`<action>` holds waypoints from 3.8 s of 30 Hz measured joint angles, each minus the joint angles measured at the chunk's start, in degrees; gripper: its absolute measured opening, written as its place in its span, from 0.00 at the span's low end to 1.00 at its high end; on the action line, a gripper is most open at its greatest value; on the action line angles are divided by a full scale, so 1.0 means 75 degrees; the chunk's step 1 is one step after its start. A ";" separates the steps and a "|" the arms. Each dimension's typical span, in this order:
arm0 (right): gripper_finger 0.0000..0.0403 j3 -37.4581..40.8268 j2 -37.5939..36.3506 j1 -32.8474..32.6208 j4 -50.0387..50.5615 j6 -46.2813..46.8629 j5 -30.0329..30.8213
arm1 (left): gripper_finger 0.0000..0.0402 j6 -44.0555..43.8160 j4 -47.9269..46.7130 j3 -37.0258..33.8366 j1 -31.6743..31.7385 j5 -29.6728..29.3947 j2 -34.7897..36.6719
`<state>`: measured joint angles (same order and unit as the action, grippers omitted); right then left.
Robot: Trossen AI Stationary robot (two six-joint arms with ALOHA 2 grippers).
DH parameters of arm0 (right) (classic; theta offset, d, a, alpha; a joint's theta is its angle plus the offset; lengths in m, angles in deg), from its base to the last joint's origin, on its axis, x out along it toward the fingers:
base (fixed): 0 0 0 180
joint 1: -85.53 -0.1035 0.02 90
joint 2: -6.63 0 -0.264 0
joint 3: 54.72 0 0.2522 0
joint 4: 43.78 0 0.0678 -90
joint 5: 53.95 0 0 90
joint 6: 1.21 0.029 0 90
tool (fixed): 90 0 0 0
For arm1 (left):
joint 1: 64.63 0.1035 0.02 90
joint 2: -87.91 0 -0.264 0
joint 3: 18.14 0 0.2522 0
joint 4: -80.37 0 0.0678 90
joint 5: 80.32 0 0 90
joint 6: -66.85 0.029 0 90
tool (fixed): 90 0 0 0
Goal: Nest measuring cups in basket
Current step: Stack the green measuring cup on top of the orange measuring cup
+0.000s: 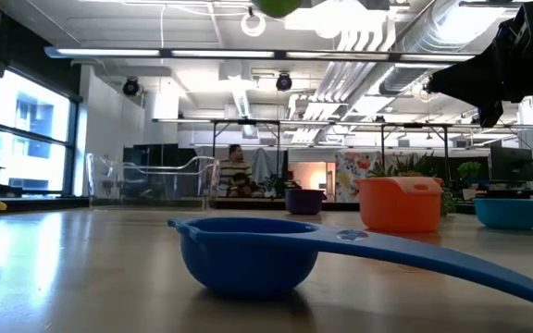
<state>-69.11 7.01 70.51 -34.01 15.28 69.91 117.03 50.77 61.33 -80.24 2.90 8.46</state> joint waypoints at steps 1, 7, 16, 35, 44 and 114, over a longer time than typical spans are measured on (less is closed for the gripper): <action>0.19 0.0001 0.0000 0.0002 -0.0002 0.0000 -0.0002 | 0.03 0.0087 0.0229 0.0000 0.0001 -0.0006 -0.0046; 0.19 0.0001 0.0006 -0.0001 -0.0001 0.0000 0.0001 | 0.03 0.0238 0.1126 0.0003 0.0122 -0.0194 -0.0303; 0.19 -0.0001 0.0003 0.0001 -0.0002 0.0000 -0.0001 | 0.03 0.0143 0.1626 0.0676 0.0462 -0.0292 -0.1203; 0.19 0.0001 0.0000 -0.0001 -0.0008 -0.0002 -0.0001 | 0.03 0.0316 0.0481 0.2180 0.1105 0.0172 -0.3420; 0.19 0.0001 0.0003 0.0002 -0.0008 0.0000 0.0000 | 0.03 0.0185 0.0487 0.2180 0.1340 0.0563 -0.4083; 0.19 0.0001 0.0003 0.0000 -0.0008 0.0000 -0.0001 | 0.04 -0.0410 0.0552 0.2174 0.1582 0.0956 -0.5126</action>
<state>-69.11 7.03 70.51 -34.07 15.28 69.90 113.95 54.91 77.63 -68.38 10.06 -29.99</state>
